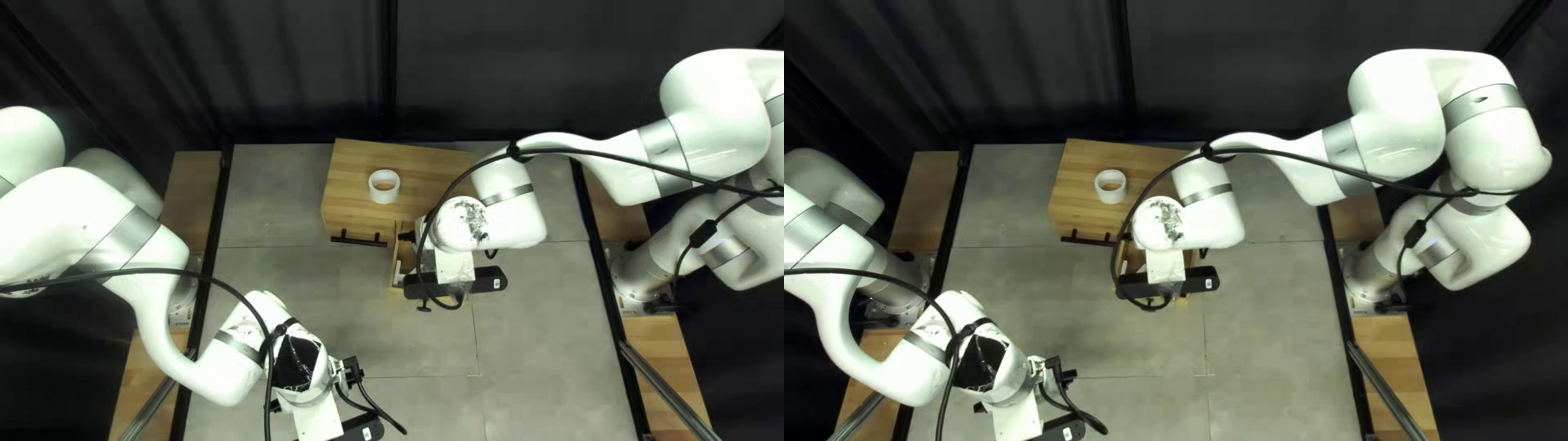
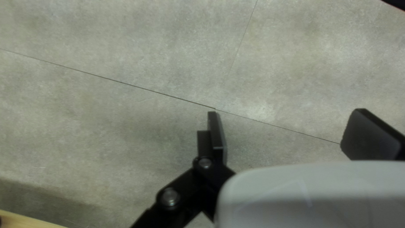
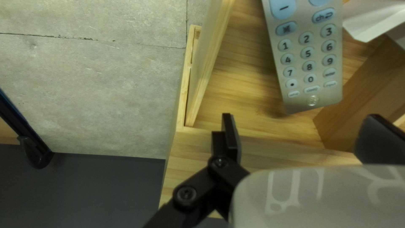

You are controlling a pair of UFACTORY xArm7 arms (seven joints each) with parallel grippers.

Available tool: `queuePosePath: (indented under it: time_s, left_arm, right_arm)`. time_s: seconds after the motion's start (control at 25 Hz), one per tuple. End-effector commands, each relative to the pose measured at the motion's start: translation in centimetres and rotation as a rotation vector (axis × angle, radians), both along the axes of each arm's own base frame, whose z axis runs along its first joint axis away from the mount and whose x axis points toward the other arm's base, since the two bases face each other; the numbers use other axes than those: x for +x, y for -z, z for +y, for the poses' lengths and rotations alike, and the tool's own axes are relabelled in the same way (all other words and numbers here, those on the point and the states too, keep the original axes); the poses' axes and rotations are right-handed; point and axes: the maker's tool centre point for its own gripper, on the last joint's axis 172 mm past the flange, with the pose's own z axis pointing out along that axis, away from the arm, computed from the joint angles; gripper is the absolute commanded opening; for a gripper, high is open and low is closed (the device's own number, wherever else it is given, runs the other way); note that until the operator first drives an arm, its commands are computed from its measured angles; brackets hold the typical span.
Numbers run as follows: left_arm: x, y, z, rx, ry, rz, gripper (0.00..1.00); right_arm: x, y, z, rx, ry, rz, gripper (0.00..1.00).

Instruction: Open drawers and place objects into drawer and close

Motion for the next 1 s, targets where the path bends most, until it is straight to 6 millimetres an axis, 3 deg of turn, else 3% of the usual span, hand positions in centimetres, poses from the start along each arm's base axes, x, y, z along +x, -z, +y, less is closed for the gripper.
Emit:
queuePosePath:
  time_s: [0.04, 1.0]
  left_arm:
    - [0.0, 0.0, 0.0, 0.0, 0.0, 0.0, 1.0]
    - [0.0, 0.0, 0.0, 0.0, 0.0, 0.0, 1.0]
  right_arm:
    - [0.3, 0.7, 0.2, 0.006, -0.031, -0.023, 0.96]
    - [2.1, 3.2, -0.5, 0.03, -0.091, -0.049, 0.92]
